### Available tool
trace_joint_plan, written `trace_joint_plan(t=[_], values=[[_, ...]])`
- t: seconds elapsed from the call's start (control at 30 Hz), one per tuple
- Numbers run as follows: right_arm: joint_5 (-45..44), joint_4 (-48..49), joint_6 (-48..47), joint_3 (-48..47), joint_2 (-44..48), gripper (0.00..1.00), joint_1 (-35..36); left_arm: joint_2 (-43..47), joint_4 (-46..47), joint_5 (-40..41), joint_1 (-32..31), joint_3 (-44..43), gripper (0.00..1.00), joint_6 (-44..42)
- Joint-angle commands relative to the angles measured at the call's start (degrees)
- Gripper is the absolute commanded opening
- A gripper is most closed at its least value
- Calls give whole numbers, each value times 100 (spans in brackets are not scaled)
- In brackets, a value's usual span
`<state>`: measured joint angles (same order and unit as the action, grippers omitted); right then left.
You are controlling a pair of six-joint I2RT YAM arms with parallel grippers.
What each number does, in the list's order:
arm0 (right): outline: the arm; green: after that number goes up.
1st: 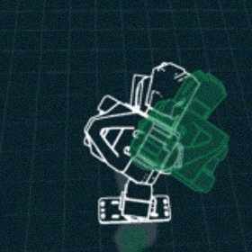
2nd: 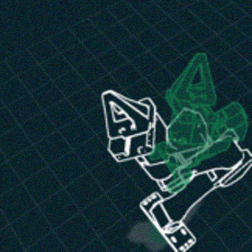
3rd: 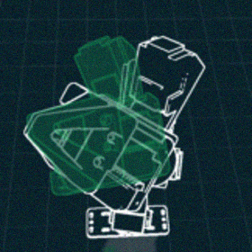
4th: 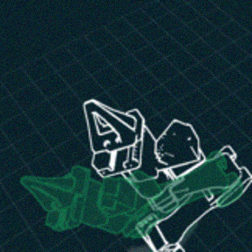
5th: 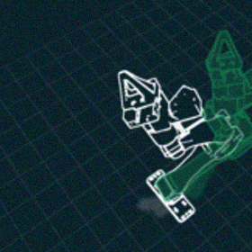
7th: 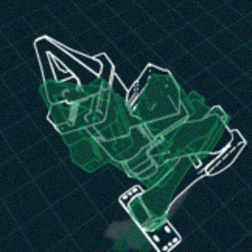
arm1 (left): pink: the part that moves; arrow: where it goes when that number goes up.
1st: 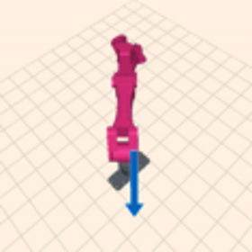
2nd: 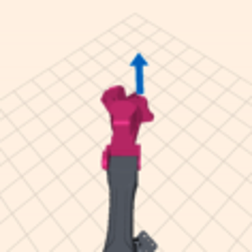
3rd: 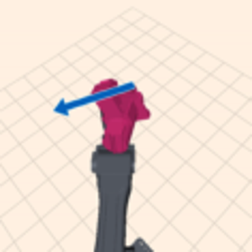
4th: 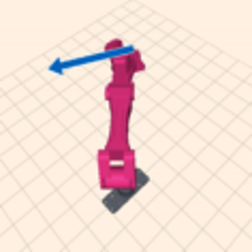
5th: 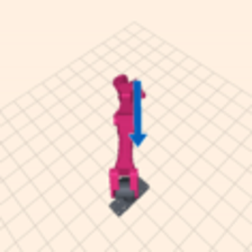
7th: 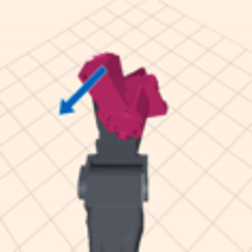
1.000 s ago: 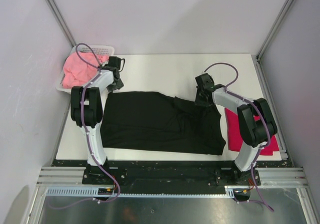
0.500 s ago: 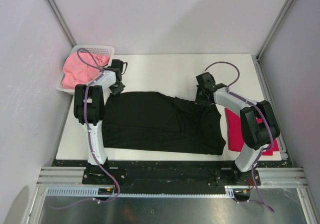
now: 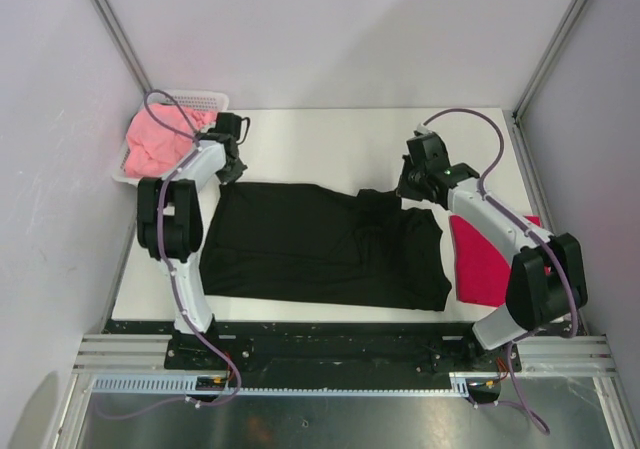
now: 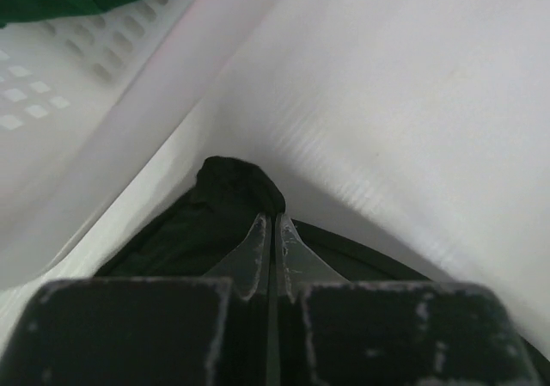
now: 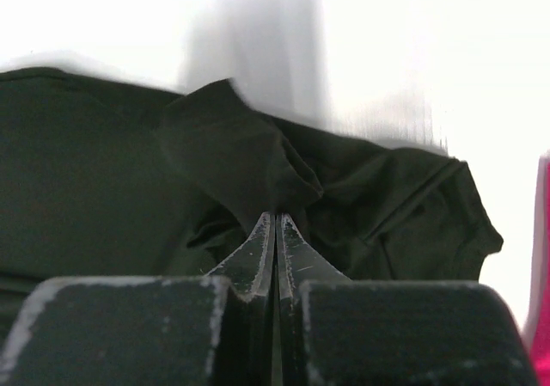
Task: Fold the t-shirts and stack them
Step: Grap the side of the flattened tshirt furthest away from the robot with both arms, then fold the other side of the tshirt into a rectangle
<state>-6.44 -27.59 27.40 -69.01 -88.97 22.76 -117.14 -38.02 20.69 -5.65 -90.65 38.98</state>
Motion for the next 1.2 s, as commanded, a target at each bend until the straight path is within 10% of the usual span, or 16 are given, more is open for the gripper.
trace_joint_plan(t=[0.0,0.23,0.5,1.17], values=[[-140,-514,75,-148,663,0,213,777,296,2,-55,368,3,-341],[-332,-891,405,590,1588,0,730,1223,602,-200,-61,1457,13,-346],[-399,-1041,941,1994,2584,1,930,1586,905,-360,-53,1857,53,-479],[-433,-764,962,2208,2348,0,940,944,785,-109,-55,1009,42,-550]])
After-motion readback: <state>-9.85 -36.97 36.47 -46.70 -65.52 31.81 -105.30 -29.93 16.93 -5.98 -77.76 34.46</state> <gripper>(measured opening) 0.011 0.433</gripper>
